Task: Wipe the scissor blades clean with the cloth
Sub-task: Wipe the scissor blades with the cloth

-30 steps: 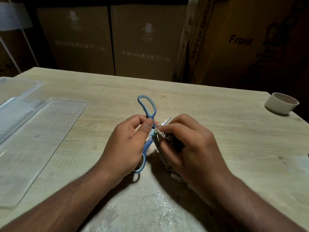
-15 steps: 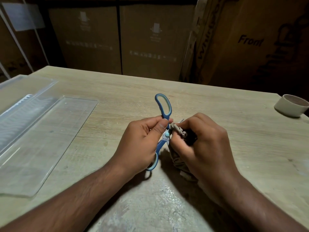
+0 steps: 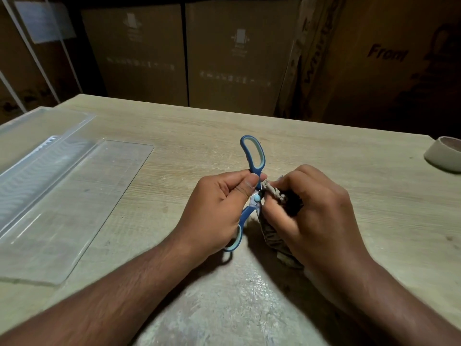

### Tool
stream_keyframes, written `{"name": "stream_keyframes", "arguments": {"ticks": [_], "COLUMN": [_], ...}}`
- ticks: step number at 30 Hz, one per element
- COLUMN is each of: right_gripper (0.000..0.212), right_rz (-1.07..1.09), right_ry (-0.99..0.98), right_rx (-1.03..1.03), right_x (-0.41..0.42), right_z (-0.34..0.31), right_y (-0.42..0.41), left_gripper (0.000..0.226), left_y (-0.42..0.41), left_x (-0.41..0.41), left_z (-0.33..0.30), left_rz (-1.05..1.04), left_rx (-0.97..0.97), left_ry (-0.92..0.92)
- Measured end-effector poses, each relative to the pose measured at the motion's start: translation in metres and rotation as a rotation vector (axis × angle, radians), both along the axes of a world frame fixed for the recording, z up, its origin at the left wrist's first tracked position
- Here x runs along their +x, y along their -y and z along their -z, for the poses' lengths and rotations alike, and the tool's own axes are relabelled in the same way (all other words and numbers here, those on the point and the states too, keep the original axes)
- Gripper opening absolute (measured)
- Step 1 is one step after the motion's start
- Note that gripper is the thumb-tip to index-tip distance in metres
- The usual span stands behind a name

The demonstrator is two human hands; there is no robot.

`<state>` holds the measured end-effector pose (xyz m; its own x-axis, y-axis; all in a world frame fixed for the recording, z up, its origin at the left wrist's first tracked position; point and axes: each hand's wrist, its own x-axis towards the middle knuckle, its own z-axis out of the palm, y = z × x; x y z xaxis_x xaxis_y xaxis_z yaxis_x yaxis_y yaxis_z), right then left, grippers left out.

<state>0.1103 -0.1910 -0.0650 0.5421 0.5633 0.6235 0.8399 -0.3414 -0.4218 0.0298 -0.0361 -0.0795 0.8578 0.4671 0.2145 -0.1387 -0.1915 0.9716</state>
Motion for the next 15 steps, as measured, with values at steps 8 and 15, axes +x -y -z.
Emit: {"name": "stream_keyframes", "arguments": {"ticks": [8,15], "right_gripper": [0.007,0.017], "right_rz": [-0.029,-0.088], "right_ry": [-0.222,-0.519], "right_rx": [0.134,0.302], "right_x": [0.009,0.010], "right_z": [-0.008,-0.016], "right_y": [0.005,0.009], "left_gripper": [0.024,0.016], "left_y": [-0.003,-0.004], "left_x": [0.001,0.004], "left_z": [0.001,-0.003], "left_rz": [-0.025,-0.085], "left_rx": [-0.037,-0.091], "left_ry": [-0.002,0.034]}}
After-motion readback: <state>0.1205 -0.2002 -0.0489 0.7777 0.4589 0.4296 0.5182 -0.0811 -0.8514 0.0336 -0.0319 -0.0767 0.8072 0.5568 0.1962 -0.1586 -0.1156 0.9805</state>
